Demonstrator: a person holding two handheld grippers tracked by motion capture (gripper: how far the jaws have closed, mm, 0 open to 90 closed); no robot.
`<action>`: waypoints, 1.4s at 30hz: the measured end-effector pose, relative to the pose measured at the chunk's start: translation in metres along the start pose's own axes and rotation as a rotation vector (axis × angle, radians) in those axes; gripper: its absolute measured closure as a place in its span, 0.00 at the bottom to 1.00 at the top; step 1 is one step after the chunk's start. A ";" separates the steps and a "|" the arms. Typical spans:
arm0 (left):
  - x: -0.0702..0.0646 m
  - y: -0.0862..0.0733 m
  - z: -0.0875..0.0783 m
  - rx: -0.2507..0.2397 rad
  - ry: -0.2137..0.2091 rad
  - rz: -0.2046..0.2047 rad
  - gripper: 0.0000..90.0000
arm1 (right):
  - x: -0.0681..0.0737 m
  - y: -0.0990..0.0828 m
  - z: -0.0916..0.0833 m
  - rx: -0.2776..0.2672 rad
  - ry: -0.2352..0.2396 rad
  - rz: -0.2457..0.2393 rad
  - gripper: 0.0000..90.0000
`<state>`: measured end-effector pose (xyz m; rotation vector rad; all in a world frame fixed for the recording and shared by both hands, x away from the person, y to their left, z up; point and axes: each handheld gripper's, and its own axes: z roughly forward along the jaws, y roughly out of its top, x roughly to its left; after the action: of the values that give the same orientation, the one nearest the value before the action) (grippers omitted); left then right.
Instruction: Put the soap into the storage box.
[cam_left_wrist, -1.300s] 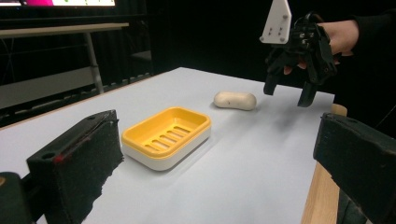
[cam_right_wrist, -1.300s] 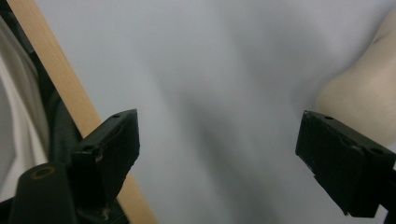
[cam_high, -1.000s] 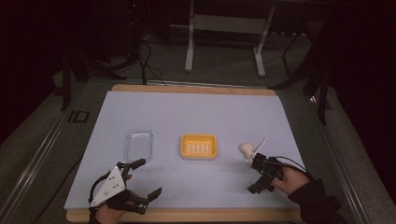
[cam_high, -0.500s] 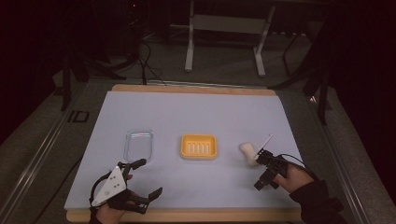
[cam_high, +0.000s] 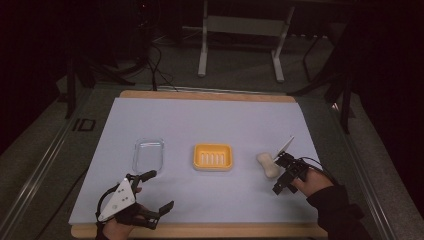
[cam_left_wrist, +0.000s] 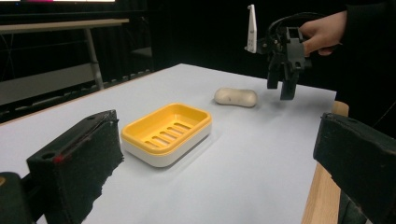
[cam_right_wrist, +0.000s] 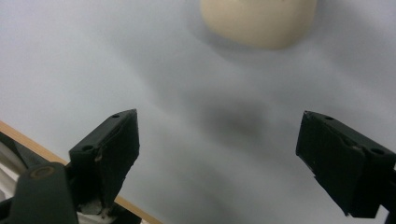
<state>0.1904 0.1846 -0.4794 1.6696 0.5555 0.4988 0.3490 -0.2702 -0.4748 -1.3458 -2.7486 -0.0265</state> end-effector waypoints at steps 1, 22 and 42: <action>0.000 0.000 0.000 -0.001 -0.001 -0.001 0.01 | -0.001 0.001 0.000 -0.002 -0.001 0.002 0.14; 0.000 0.000 0.001 0.008 -0.003 0.004 0.01 | -0.008 0.038 -0.004 0.001 -0.018 0.005 0.14; -0.001 0.000 0.001 0.007 -0.008 0.004 0.01 | -0.012 0.054 -0.009 -0.228 -0.084 0.013 0.24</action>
<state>0.1908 0.1834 -0.4800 1.6790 0.5484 0.4929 0.3997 -0.2466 -0.4678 -1.4482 -2.8784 -0.2975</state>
